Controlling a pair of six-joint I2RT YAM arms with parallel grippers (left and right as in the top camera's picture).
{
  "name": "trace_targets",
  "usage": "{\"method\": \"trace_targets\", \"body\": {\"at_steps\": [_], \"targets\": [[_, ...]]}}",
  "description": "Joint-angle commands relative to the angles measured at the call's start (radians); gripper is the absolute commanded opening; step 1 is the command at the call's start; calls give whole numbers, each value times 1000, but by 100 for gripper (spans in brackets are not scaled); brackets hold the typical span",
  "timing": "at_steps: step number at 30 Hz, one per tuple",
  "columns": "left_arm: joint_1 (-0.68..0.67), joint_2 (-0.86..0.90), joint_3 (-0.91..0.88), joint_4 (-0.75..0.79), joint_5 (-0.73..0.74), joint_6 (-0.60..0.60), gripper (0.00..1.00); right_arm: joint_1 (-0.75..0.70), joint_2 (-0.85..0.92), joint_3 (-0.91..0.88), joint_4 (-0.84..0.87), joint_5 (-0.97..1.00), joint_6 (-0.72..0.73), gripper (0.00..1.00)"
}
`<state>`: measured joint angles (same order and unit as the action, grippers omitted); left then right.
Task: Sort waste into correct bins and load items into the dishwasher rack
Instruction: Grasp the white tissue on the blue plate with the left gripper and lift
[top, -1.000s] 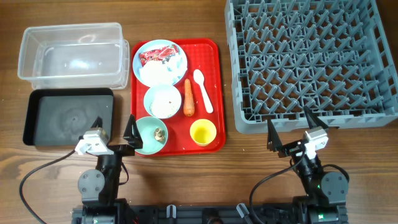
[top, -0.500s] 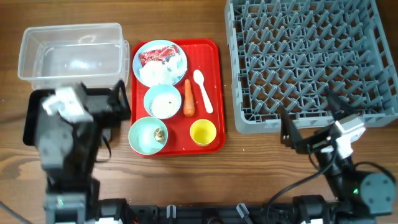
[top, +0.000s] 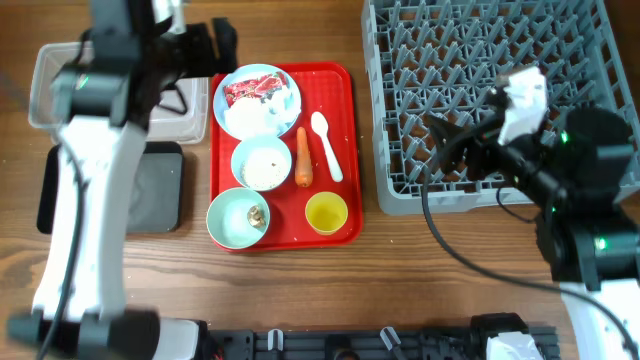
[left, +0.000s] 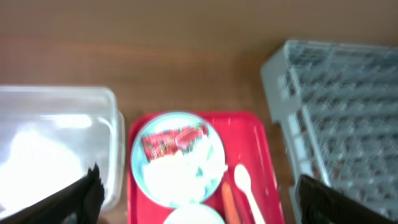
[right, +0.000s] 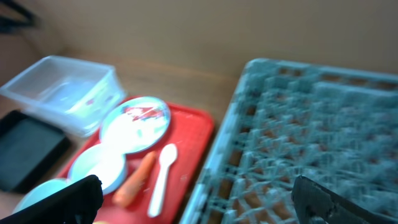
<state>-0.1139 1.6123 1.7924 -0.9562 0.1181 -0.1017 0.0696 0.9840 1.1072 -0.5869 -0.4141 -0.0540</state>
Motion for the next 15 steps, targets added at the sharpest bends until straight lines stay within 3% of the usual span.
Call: {"method": "trace_targets", "body": {"at_steps": [1, 4, 8, 15], "targets": [[-39, 165, 27, -101, 25, 26, 100, 5, 65, 37, -22, -182, 60, 100], [-56, 286, 27, -148, 28, 22, 100, 5, 98, 37, -44, -190, 107, 100], [-61, 399, 27, -61, 48, 7, 100, 5, 112, 36, -75, -185, 106, 100], [-65, 565, 27, 49, -23, -188, 100, 5, 123, 36, -117, -122, 106, 100]]}}
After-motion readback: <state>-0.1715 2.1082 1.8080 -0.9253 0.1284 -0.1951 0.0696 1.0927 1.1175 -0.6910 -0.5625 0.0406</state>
